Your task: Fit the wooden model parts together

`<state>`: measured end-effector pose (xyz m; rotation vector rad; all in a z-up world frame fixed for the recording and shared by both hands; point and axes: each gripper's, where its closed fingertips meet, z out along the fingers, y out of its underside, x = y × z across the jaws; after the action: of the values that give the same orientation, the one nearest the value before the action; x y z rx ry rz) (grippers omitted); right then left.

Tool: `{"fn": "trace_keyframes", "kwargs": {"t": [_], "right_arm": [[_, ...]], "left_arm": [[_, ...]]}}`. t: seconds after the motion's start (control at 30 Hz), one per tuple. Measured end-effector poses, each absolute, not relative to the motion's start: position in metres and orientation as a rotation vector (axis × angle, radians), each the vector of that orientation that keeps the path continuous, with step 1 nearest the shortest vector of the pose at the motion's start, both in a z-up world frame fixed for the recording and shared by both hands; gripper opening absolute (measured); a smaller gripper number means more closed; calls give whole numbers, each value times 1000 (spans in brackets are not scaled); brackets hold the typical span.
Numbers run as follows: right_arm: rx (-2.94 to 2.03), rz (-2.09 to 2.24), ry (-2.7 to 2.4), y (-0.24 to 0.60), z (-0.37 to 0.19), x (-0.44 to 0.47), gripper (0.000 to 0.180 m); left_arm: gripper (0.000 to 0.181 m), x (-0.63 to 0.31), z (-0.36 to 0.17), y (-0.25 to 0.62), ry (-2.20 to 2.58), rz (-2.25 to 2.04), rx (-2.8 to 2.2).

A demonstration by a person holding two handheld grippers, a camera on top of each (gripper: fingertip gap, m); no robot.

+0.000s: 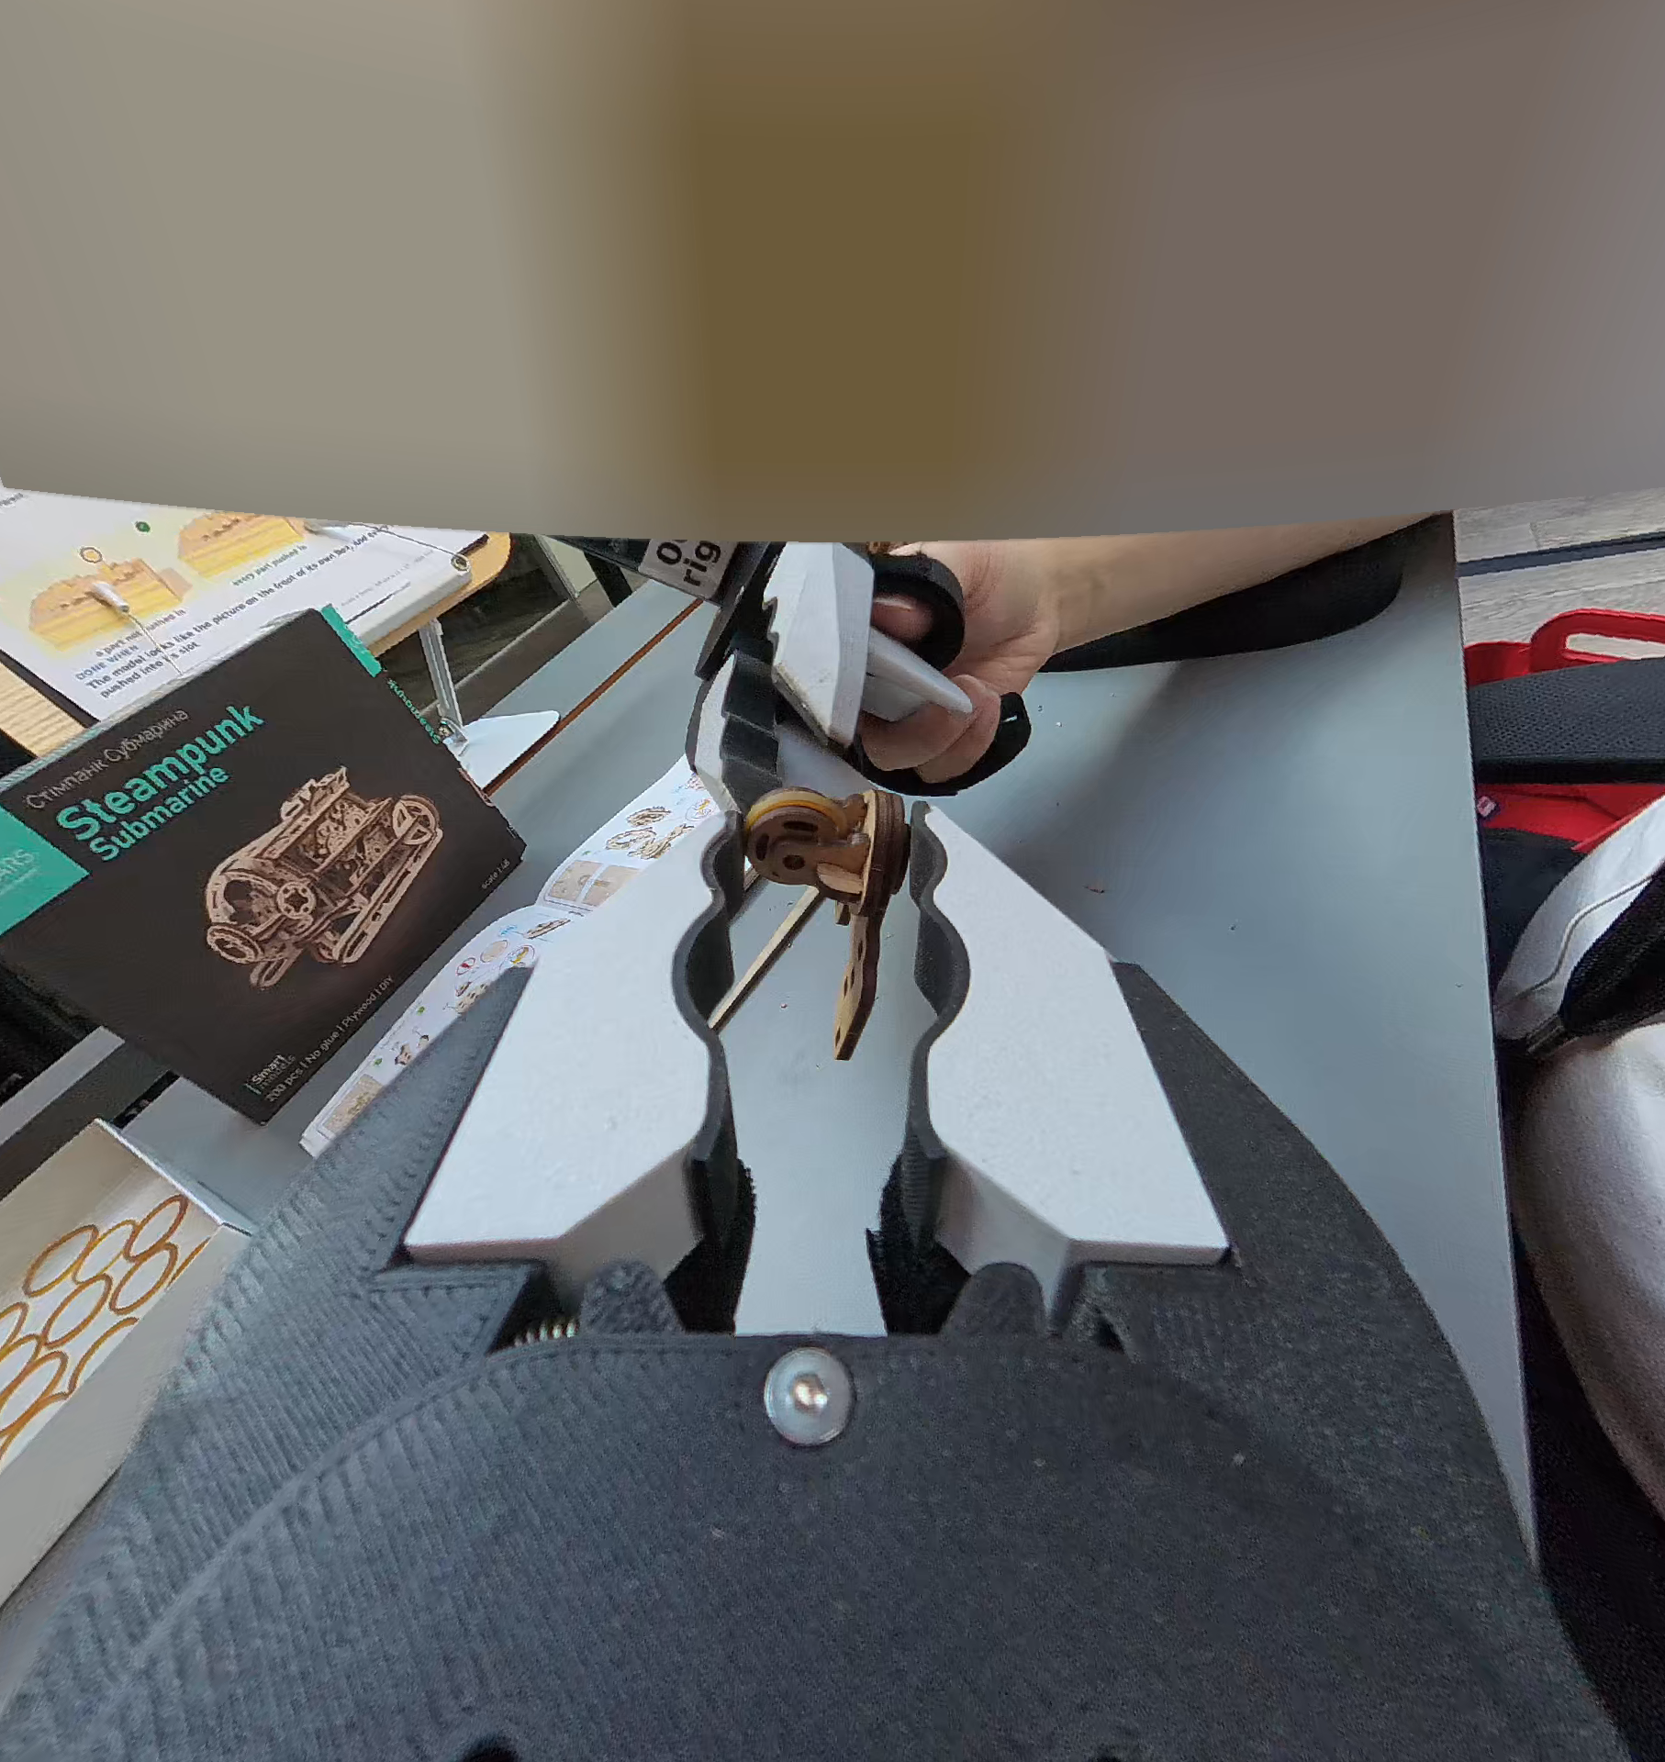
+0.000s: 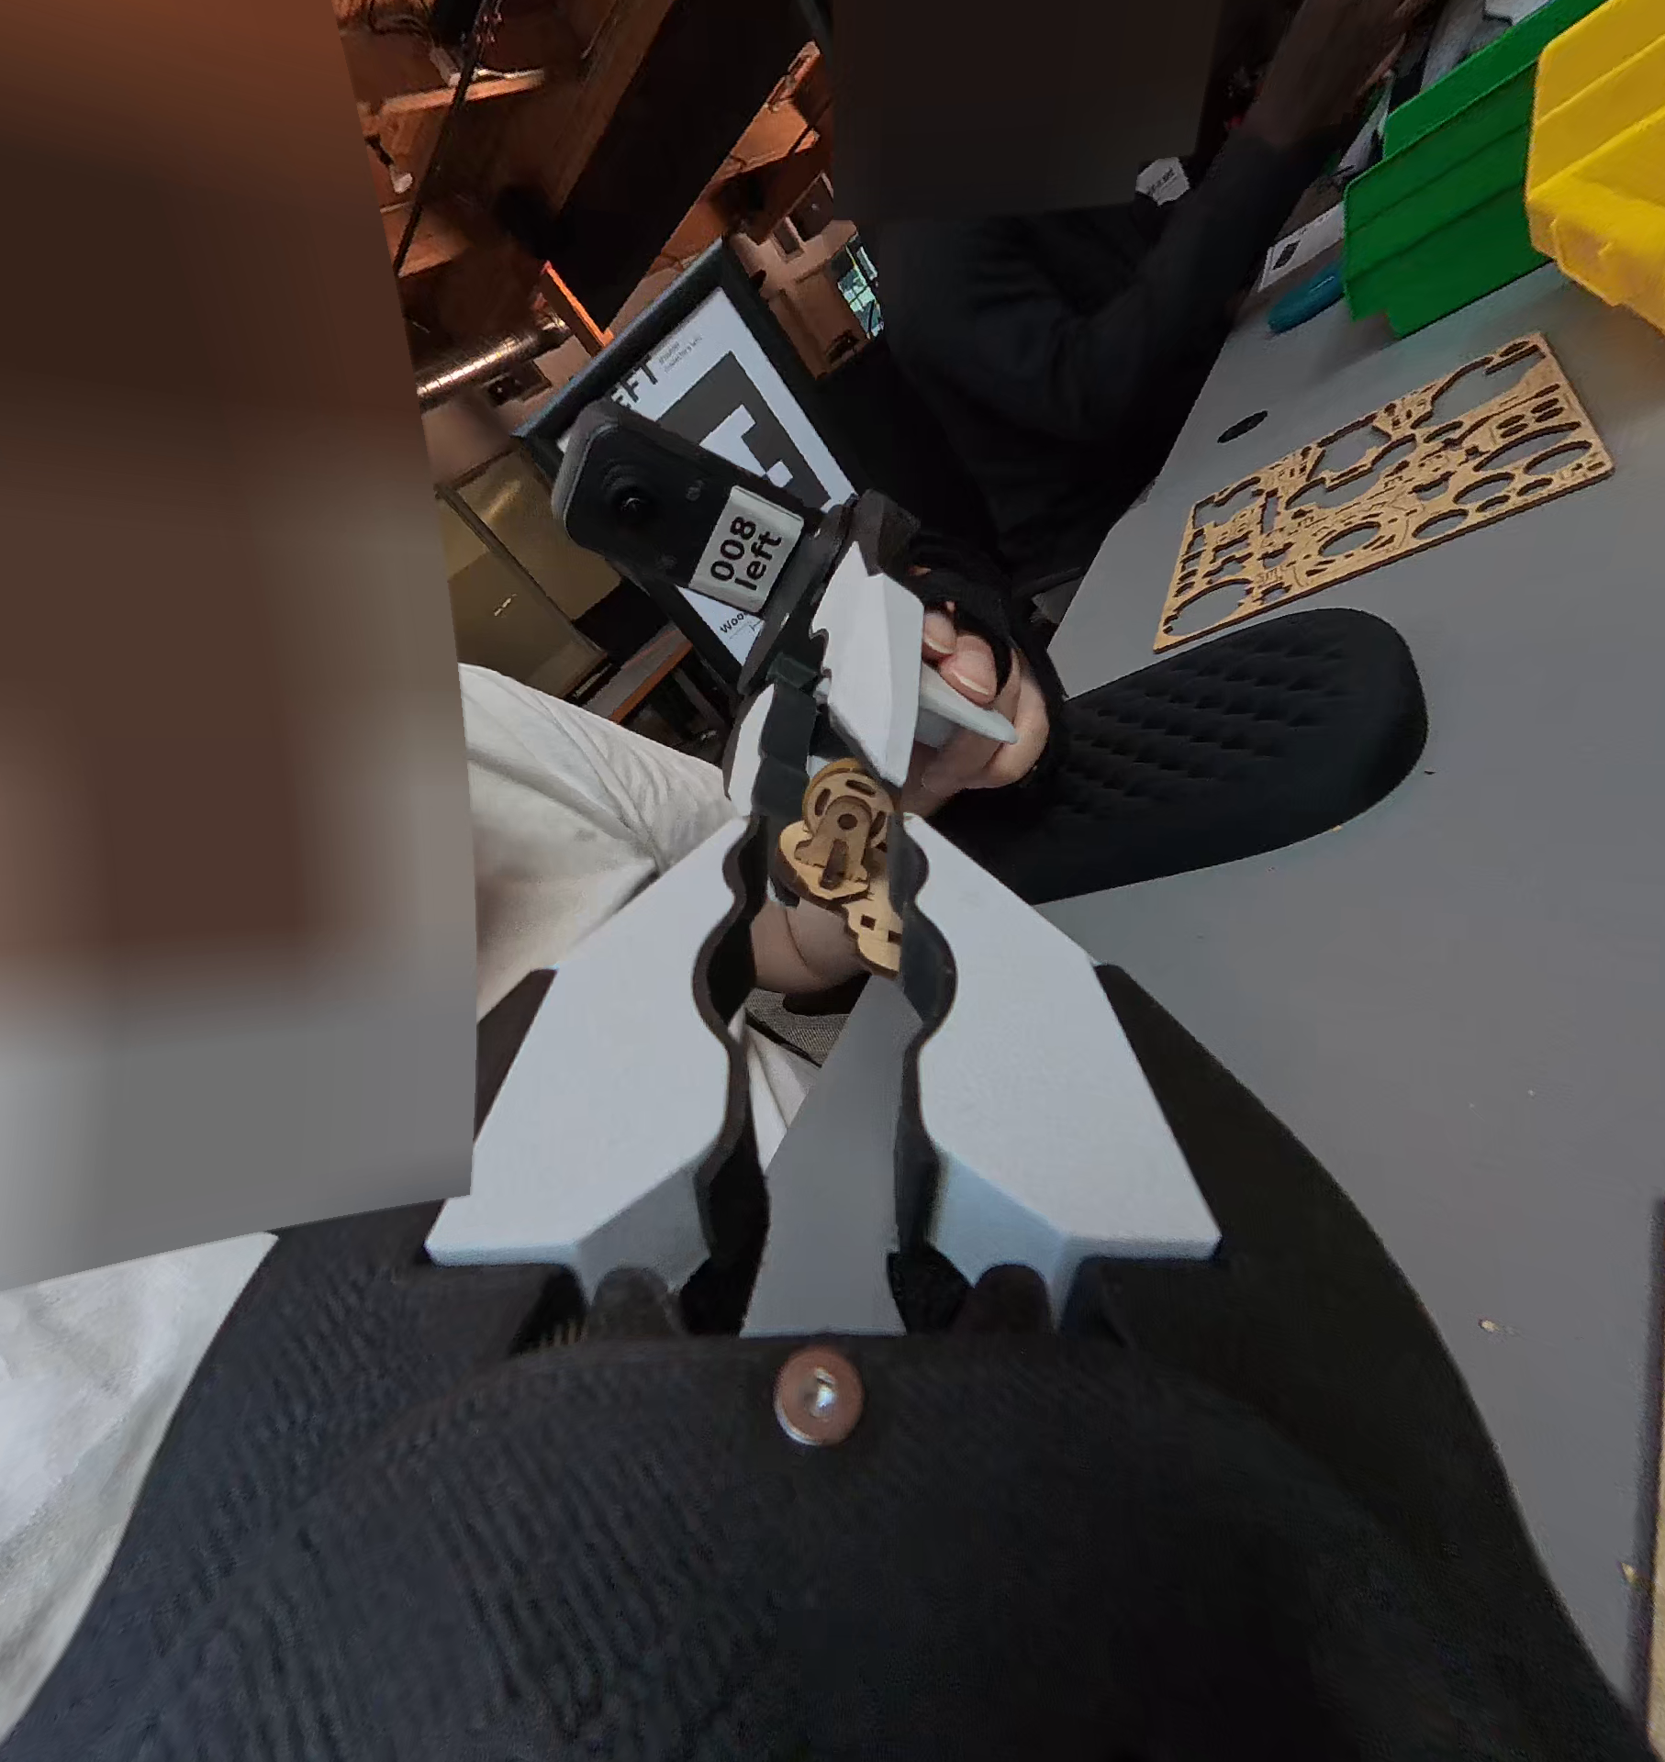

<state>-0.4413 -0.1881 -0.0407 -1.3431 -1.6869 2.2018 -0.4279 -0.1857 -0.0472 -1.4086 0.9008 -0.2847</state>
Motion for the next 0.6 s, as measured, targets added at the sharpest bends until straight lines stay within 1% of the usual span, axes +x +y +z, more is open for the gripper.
{"fn": "trace_keyframes", "kwargs": {"t": [0.13, 0.23, 0.3, 0.33, 0.5, 0.6], "right_arm": [[-1128, 1903, -1832, -196, -51, -437, 24], [-970, 1671, -1866, -198, -54, -437, 20], [-918, 1538, -1869, -196, -56, -439, 14], [-893, 1498, -1876, -197, -56, -439, 7], [-862, 1453, -1875, -200, -54, -438, 4], [-893, 1524, -1839, -197, -48, -437, 4]], "left_arm": [[32, -430, -45, -186, 863, -366, -1426], [32, -431, -43, -187, 833, -449, -1439], [32, -431, -44, -188, 824, -502, -1450], [32, -430, -44, -189, 818, -524, -1456], [33, -431, -43, -191, 799, -594, -1459], [43, -430, -48, -192, 827, -575, -1480]]}}
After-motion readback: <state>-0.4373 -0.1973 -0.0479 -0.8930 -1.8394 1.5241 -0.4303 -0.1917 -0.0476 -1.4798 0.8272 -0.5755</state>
